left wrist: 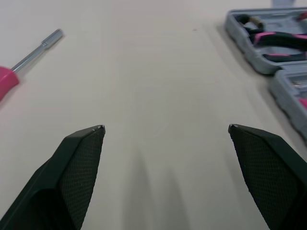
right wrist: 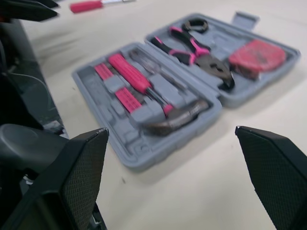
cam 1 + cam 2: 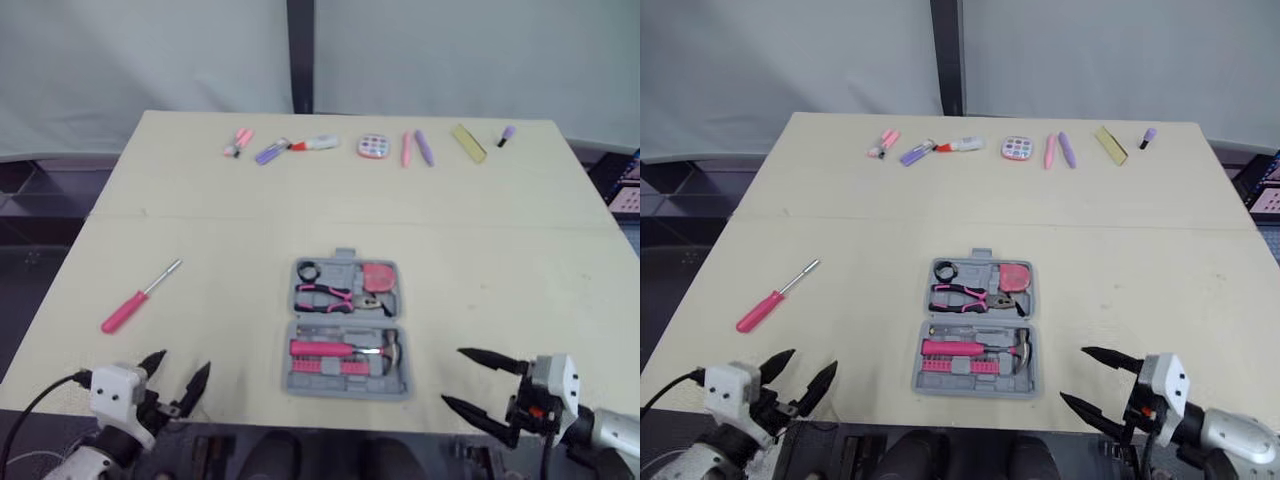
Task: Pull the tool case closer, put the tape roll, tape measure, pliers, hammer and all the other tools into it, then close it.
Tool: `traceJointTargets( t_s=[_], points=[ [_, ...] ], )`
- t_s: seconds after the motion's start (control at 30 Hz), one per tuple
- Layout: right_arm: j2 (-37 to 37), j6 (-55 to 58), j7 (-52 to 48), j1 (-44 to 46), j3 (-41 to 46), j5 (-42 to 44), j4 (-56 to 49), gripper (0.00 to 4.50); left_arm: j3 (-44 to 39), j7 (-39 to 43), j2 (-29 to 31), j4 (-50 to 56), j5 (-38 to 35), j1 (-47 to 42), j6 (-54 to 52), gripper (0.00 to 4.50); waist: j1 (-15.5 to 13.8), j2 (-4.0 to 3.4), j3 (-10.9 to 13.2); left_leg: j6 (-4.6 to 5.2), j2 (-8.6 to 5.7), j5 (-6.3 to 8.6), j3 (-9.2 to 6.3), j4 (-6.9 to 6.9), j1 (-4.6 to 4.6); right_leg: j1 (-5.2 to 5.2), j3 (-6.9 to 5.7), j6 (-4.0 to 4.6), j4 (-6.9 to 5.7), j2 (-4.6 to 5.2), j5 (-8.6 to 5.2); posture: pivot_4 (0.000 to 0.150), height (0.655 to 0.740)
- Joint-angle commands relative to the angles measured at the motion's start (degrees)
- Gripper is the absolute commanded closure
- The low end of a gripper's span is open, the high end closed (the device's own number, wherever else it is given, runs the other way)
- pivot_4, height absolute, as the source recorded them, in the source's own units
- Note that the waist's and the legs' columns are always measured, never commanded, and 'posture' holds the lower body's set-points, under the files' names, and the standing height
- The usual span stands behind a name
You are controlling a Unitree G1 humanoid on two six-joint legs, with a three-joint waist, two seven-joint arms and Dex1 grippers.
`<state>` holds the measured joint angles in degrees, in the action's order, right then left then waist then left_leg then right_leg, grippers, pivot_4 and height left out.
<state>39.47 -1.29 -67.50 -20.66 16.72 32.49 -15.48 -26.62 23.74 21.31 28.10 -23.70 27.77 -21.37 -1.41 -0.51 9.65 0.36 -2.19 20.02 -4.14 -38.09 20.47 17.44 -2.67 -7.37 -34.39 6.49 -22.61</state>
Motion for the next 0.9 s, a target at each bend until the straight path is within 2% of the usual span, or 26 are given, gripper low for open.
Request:
traceJointTargets(
  t_s=[0.03,0.17,0.33,0.4,0.47,0.53,0.7,0.9],
  points=[
    [0.72,-0.41,-1.5,2.3,1.08,1.51,0.91,0.0,-3.11,-0.11,1.67,-1.66,-1.32,-0.82,-1.12,0.07,0.09,-0.01,-0.01,0.0,-0.01,0.0,0.0,0.01,0.0,0.02,0.0,0.0,-0.03,0.0,0.0,0.15,0.74],
    [0.54,-0.72,-2.0,3.52,0.36,0.75,2.27,0.0,-3.04,2.43,6.35,-1.24,-1.7,0.01,-6.06,0.07,0.12,0.01,0.01,0.14,-0.04,0.13,0.01,0.12,0.02,0.04,-0.07,0.0,-0.15,-0.03,0.0,0.15,0.74],
    [0.39,-1.15,-2.14,4.27,0.06,0.38,3.0,0.0,-4.63,9.31,14.55,-5.66,-1.35,-1.88,-5.91,0.07,-0.05,-0.01,0.05,0.11,-0.08,0.1,-0.01,0.0,0.05,0.04,-0.07,0.01,-0.09,0.04,0.0,0.15,0.74],
    [0.47,-1.47,-2.62,4.51,0.39,0.47,3.63,0.0,-4.93,12.46,19.84,-12.55,0.98,-5.16,-3.16,0.07,0.02,-0.02,0.05,0.03,-0.06,0.03,-0.01,-0.03,0.03,0.03,-0.03,0.01,-0.03,0.07,-0.01,0.15,0.74],
    [0.37,-2.07,-2.79,4.75,0.95,0.58,4.31,0.0,-3.29,16.22,26.61,-22.51,2.77,-12.36,-1.66,0.07,-0.13,-0.02,0.07,-0.07,-0.03,-0.02,-0.04,0.0,-0.03,0.01,-0.04,0.04,-0.09,0.05,-0.02,0.15,0.74],
    [0.25,-2.45,-2.71,4.85,1.06,0.6,4.55,0.0,-0.77,18.99,30.12,-27.85,4.2,-16.83,0.17,0.07,0.07,-0.03,0.07,-0.15,-0.01,-0.07,-0.18,0.04,-0.02,0.09,-0.01,0.12,-0.28,0.03,-0.06,0.15,0.74],
    [0.1,-3.01,-2.37,4.09,1.32,0.45,4.23,0.0,4.56,21.52,33.54,-36.79,7.34,-26.67,1.36,0.07,0.74,-0.13,0.09,0.03,-0.14,0.04,-0.05,0.17,-0.06,0.22,-0.06,0.15,-0.65,0.06,-0.07,0.15,0.74],
    [0.17,-3.2,-1.59,3.49,1.68,0.56,3.55,0.0,8.8,23.14,34.41,-41.59,9.87,-32.0,1.12,0.07,1.67,0.02,0.18,0.06,-0.14,0.06,0.01,0.14,-0.07,0.27,-0.27,0.13,-0.85,-0.02,-0.07,0.15,0.74]
  ],
)
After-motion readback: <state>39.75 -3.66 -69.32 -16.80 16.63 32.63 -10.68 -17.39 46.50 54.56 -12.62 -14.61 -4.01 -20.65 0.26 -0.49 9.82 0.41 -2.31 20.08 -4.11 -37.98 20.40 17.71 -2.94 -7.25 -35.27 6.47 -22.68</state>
